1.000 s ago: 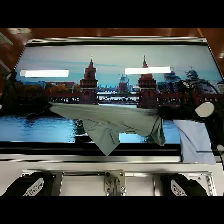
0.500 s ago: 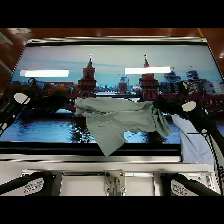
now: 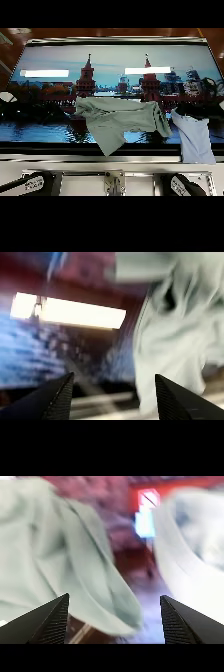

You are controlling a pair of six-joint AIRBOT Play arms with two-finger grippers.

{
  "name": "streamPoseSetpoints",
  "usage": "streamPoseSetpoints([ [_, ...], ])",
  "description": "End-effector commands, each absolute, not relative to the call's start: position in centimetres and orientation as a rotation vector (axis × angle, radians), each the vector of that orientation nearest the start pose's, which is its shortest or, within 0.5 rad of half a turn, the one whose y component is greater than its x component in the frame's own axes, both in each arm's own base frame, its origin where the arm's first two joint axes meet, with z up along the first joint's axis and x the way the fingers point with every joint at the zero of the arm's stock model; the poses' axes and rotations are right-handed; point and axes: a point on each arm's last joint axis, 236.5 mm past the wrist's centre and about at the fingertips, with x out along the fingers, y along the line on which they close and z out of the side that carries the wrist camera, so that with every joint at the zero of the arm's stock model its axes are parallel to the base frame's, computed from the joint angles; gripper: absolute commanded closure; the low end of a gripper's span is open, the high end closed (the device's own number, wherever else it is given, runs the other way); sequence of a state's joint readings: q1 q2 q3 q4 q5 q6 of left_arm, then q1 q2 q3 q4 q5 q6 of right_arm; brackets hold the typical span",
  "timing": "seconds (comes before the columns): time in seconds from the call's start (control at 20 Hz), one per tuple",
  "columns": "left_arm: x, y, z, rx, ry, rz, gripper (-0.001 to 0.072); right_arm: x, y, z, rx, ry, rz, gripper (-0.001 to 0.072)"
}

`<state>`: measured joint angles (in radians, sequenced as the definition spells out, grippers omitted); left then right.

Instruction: Fold the shirts.

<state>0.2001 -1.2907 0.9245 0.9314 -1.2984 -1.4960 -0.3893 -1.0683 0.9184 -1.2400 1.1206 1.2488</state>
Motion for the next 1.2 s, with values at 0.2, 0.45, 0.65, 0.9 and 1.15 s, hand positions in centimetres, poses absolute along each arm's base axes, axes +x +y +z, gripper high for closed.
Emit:
streamPoseSetpoints([
  [0.2,28.0,-15.6,-9.1,-0.857,1.511,-0.301,0.0117,28.0,-5.6,-1.3,0.519,1.271,0.035,0.0045],
  [0.45,29.4,-18.5,-11.5,-0.865,1.506,-0.284,0.0119,28.3,-5.9,-1.3,0.514,1.254,0.024,0.0044],
  [0.65,30.5,-19.6,-12.1,-0.86,1.506,-0.318,0.0124,27.2,-6.4,-1.9,0.475,1.303,0.012,0.0043],
  [0.9,32.4,-19.9,-12.3,-0.885,1.44,-0.281,0.0294,26.4,-6.5,-2.2,0.483,1.338,-0.005,0.0043],
  [1.15,32.3,-20.4,-12.2,-0.818,1.419,-0.341,0.0653,22.6,-3.4,-7.0,0.6,1.488,0.037,0.0038],
])
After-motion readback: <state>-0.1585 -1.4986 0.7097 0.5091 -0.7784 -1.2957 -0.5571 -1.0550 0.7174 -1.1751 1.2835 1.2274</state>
